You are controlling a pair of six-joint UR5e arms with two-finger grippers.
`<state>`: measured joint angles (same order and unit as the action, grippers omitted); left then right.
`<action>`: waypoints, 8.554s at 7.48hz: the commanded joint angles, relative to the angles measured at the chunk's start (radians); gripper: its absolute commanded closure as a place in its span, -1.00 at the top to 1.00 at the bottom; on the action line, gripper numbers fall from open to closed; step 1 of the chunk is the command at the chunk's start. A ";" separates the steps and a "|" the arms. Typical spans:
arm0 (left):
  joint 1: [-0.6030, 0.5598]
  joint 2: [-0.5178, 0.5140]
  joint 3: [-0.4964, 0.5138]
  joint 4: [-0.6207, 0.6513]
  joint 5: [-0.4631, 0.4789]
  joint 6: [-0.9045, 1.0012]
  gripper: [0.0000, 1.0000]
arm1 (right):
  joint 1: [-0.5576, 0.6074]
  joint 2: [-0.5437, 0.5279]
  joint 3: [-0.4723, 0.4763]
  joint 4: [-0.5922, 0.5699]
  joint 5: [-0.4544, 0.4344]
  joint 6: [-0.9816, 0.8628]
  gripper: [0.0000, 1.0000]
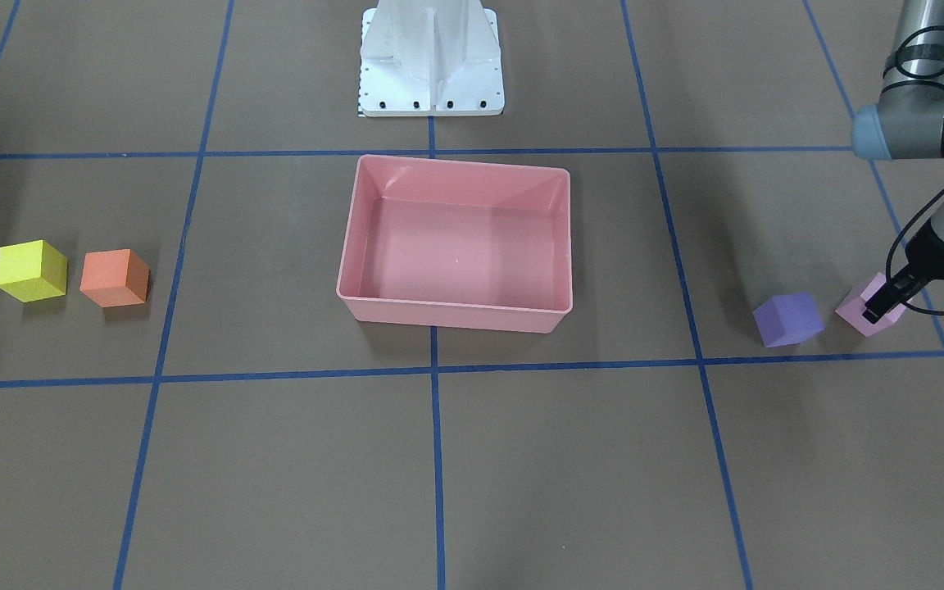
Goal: Place blocks into pink bin with both arms
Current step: 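Lower the left gripper onto the light pink cube and close it, then carry the pink cube toward the bin while right gripper descends on yellow cube, then release the pink cube into the bin while right gripper lifts yellow cube, then carry yellow cube to bin rim while left gripper descends on purple cube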
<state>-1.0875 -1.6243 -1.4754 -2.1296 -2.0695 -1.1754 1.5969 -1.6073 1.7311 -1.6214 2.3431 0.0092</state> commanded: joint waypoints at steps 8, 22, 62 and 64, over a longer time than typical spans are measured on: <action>0.037 0.041 -0.098 0.045 0.008 0.014 -1.00 | 0.000 -0.014 -0.001 0.000 0.005 -0.002 1.00; 0.311 -0.566 -0.416 0.746 0.097 -0.435 -1.00 | -0.598 -0.144 0.073 0.561 -0.189 0.635 0.98; 0.104 -0.135 -0.198 0.273 0.109 0.381 0.98 | -0.902 0.580 0.360 -0.156 -0.363 1.141 -1.00; 0.109 -0.135 -0.169 0.235 0.121 0.349 0.98 | -0.934 0.593 0.354 -0.155 -0.389 1.152 -1.00</action>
<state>-0.9802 -1.7600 -1.6678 -1.8651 -1.9549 -0.8154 0.6849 -1.0212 2.0888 -1.7767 1.9744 1.1522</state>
